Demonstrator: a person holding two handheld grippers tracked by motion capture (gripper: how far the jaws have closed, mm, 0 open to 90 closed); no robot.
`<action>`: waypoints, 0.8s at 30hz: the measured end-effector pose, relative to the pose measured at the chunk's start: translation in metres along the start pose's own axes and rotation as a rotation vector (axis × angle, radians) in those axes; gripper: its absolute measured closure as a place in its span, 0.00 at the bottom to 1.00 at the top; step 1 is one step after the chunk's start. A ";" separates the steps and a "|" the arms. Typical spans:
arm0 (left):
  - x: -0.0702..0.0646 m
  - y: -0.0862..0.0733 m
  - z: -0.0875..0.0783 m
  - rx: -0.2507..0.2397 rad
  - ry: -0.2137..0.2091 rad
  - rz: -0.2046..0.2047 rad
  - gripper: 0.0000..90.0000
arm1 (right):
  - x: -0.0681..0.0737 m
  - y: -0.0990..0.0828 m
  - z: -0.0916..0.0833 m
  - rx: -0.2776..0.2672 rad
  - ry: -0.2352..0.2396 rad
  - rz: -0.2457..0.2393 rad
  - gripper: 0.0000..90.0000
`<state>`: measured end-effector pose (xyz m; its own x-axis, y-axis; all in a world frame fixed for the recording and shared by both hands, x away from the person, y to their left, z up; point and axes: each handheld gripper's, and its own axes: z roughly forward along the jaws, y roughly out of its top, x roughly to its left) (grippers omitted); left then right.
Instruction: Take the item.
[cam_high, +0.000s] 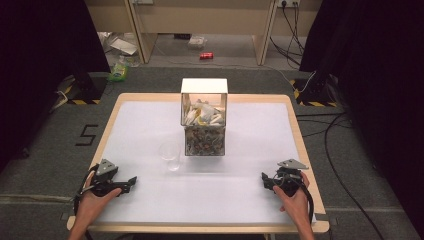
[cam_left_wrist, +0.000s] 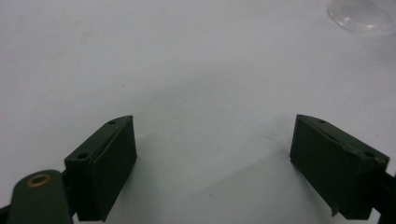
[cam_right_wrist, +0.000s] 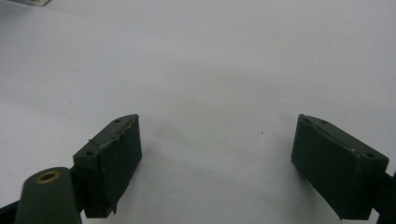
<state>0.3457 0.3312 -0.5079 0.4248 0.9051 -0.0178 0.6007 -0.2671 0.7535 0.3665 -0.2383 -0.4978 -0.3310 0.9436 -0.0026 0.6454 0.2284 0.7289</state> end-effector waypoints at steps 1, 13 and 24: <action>0.000 0.000 0.000 0.000 -0.001 0.000 0.15 | 0.000 0.000 0.000 0.000 0.000 0.000 0.18; 0.001 0.000 -0.003 -0.026 -0.013 -0.024 0.20 | 0.000 0.000 0.000 0.001 -0.001 0.000 0.18; -0.013 0.015 -0.016 -0.089 -0.071 -0.007 0.20 | 0.000 0.000 0.000 0.001 0.001 0.000 0.18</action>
<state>0.3383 0.3203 -0.4856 0.4695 0.8804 -0.0670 0.5427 -0.2280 0.8084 0.3666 -0.2382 -0.4979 -0.3320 0.9433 -0.0023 0.6459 0.2291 0.7282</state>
